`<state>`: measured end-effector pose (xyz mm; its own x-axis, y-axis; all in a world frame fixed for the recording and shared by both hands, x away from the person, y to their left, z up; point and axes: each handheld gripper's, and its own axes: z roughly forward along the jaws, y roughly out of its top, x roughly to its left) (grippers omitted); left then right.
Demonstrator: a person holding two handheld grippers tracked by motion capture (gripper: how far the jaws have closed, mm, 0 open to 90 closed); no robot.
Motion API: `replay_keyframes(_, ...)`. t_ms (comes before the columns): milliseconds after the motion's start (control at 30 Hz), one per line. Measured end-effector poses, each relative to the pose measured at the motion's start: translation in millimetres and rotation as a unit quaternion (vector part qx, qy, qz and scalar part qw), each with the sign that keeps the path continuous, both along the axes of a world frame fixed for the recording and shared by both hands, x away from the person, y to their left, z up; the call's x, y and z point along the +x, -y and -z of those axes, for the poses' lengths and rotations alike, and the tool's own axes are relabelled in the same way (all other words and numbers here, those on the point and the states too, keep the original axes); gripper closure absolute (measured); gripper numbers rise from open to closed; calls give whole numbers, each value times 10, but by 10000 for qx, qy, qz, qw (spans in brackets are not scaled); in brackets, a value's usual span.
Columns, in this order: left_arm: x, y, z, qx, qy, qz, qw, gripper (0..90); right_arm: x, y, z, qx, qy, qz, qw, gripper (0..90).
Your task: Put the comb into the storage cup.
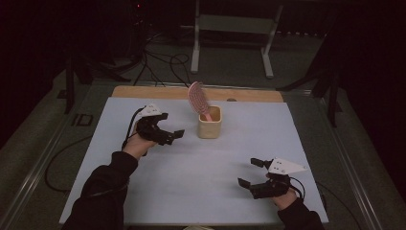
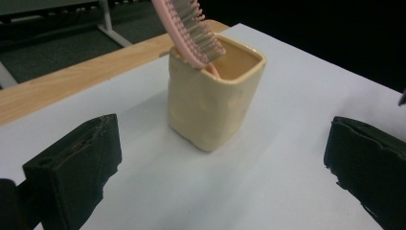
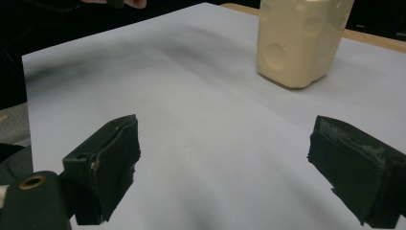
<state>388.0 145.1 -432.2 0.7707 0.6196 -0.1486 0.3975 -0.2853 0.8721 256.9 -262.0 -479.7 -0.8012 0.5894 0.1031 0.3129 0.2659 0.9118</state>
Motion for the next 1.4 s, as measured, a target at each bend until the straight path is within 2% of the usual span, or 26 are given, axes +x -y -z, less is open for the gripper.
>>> replay_keyframes(133, -74, -62, 31, 14, 14, -5, 10000, 1, -1, -3, -1, -2, -2, -5, 10000, 99)
replay_keyframes(167, -118, -88, 44, 82, 30, 24, 10000, 1, 1, -3, -3, -7, 1, 3, 10000, 99)
replay_keyframes(667, -402, -348, 189, 123, -14, -41, 9999, 1, 1, -10, -4, -20, 9, -15, 10000, 99)
replay_keyframes(867, -531, -453, 254, 202, -20, -34, 9998, 1, 1, -17, -8, -16, -2, 1, 10000, 99)
replay_keyframes(933, -566, -474, 266, 298, 19, -57, 9995, 1, 0, -20, -13, -23, 21, -9, 10000, 98)
replay_keyframes(1067, -643, -518, 285, 318, 15, -7, 9995, 1, 1, -17, -15, -19, 25, -8, 10000, 98)
replay_keyframes(1333, -809, -630, 349, 413, -43, 46, 9991, 1, 10, -9, -12, -5, 34, -6, 10000, 99)
replay_keyframes(1400, -853, -659, 372, 380, -66, 26, 9993, 1, 10, -10, -12, -19, 32, -5, 10000, 99)
